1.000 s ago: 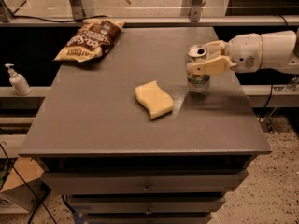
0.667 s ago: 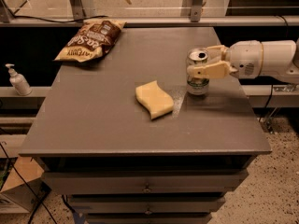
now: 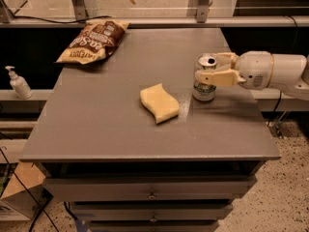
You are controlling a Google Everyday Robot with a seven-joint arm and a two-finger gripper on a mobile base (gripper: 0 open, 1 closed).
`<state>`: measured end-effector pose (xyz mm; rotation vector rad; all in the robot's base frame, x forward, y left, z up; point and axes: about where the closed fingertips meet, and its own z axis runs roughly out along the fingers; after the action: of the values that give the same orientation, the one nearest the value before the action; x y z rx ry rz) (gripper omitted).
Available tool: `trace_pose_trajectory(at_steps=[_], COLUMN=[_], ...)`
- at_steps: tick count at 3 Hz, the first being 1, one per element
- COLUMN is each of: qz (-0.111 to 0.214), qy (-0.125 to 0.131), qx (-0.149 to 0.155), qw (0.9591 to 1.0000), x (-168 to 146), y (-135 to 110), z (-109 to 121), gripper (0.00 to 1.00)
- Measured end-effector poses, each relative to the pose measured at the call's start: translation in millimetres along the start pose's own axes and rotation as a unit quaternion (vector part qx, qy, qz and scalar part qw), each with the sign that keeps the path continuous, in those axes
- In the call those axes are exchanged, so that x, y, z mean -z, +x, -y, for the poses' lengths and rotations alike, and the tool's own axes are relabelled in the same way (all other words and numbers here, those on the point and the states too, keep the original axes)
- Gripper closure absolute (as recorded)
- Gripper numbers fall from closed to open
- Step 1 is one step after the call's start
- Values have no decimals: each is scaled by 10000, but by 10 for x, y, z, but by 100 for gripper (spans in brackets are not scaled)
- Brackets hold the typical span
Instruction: Place 7up can upright
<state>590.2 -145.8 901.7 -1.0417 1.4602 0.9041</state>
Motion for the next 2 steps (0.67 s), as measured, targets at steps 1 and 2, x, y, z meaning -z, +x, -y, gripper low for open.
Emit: trace_pose_trajectory(at_steps=[1,2], qz=[105,100], qy=[38,11], qx=[18,20], qw=[9999,9999], x=[35,5], y=[-2,-8], z=[11,1], gripper=[13,0])
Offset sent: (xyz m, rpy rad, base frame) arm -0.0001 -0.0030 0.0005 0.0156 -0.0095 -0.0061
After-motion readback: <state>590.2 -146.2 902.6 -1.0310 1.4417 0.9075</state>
